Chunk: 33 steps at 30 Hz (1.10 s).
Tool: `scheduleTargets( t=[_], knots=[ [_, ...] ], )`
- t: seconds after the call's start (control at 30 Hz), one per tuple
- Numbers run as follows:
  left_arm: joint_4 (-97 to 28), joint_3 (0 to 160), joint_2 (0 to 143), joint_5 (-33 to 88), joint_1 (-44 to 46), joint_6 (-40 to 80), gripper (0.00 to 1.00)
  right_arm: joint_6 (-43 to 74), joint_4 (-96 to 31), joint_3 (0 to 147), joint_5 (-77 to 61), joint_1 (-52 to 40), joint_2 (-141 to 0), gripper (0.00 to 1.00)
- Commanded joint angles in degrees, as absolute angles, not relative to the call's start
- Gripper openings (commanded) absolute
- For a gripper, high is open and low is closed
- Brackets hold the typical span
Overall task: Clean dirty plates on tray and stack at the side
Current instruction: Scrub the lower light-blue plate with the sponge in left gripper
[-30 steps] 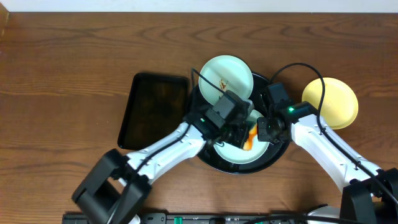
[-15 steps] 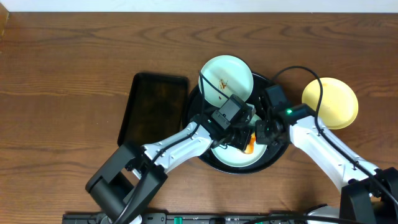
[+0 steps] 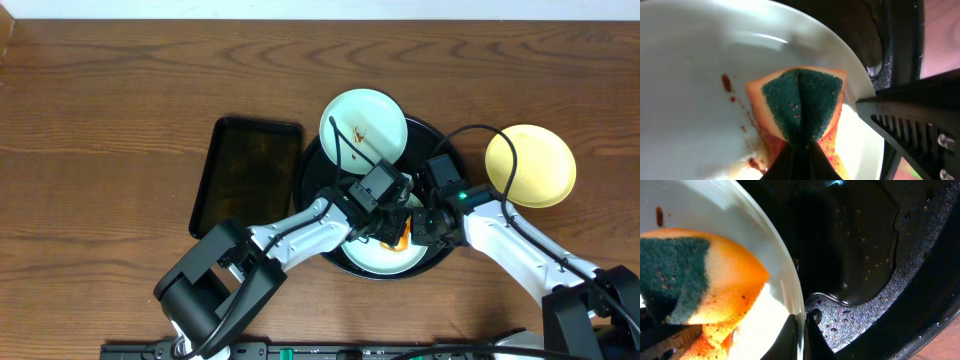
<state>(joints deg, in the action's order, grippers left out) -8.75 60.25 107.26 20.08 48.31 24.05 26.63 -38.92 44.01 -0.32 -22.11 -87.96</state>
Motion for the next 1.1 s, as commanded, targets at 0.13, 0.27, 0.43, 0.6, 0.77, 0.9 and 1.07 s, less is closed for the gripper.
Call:
scheduleTargets(
  t=[0.13,0.27,0.43,0.6,0.77,0.9,1.07],
  knots=[
    [-12.6,61.1,106.9,9.1,47.4,24.1,0.07,27.4,-39.5,41.4,-0.5,-22.5,-87.8,0.01],
    [-17.3,61.1,102.2,3.8,46.9,24.3,0.07,27.4,-39.4,41.4,-0.5,-22.5,-87.8,0.01],
    [-20.1,61.1,97.1,9.7,47.5,24.3,0.08,27.4,-39.4,41.4,-0.5,-22.5,-87.8,0.01],
    [-20.2,60.9,97.6,13.8,50.3,26.4,0.07,27.4,-38.9,41.4,-0.5,-22.5,-87.8,0.01],
    [-19.4,60.5,100.5,13.0,54.2,27.4,0.07,27.4,-39.0,41.4,-0.5,-22.5,-87.8,0.01],
    [-18.4,60.5,103.6,12.8,55.6,27.3,0.07,27.4,-39.0,41.4,-0.5,-22.5,-87.8,0.01],
    [-17.3,60.5,107.5,9.1,55.2,26.8,0.08,27.4,-39.1,41.4,-0.8,-22.5,-87.8,0.01]
  ],
)
